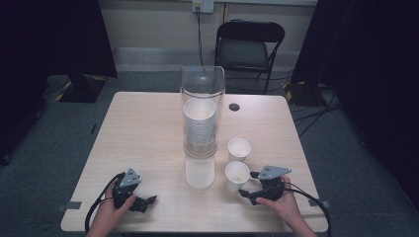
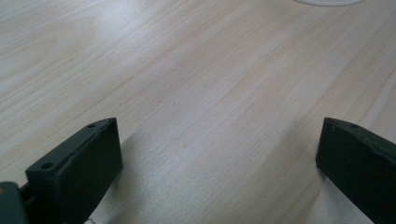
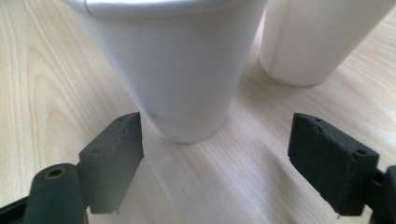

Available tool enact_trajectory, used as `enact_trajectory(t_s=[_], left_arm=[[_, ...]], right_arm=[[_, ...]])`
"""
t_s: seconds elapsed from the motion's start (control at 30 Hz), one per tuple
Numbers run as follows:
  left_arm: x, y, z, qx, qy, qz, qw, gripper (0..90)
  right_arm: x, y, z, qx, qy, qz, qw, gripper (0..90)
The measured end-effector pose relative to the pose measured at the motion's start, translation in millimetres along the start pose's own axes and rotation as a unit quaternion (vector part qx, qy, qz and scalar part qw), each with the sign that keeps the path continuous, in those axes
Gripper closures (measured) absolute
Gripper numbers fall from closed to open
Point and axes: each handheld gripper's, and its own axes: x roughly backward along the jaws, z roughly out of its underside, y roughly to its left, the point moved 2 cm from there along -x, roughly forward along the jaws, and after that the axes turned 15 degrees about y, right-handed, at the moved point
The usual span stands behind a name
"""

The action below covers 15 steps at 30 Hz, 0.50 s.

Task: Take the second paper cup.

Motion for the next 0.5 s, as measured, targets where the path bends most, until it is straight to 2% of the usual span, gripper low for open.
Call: enact_trajectory(t_s=[0.5], left_arm=[[0.1,0.2,0.0,-0.001,0.001,-0.001,1.0,0.0]], right_arm=[[14.3,-13.1,11.9,-0.018,-0.015,0.008,0.9997,18.2]])
